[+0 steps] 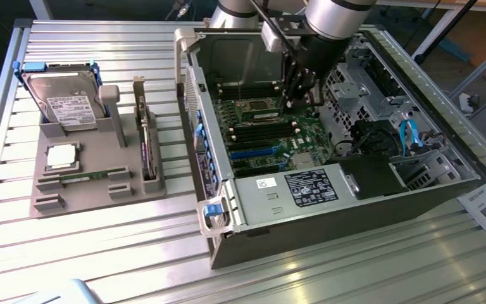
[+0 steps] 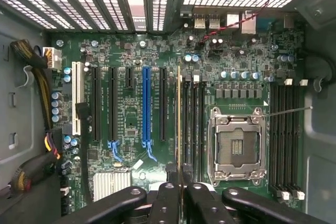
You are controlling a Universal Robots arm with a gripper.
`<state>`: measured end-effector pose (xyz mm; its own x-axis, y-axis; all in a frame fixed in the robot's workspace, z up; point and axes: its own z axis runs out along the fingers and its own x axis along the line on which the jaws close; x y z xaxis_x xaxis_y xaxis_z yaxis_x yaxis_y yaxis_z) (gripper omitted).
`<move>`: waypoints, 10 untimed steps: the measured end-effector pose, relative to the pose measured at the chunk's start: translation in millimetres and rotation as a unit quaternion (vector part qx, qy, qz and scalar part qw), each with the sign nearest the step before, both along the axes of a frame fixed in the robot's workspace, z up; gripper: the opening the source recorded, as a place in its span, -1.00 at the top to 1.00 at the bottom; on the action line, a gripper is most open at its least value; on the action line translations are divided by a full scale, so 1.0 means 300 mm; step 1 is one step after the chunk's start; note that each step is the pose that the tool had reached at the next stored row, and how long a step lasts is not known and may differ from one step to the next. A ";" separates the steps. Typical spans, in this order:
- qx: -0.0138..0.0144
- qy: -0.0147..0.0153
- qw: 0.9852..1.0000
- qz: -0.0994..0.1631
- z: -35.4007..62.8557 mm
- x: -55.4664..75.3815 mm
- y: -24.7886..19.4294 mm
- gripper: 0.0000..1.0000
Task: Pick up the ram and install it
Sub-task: 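Insert the ram into the slot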
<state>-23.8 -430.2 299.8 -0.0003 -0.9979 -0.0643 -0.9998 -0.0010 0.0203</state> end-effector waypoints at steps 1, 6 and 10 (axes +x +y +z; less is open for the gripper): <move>0.000 -0.001 1.000 0.000 -0.005 0.000 0.000 0.76; 0.000 -0.004 1.000 0.000 -0.038 0.000 0.000 0.76; 0.000 -0.006 1.000 0.000 -0.056 0.000 0.000 0.76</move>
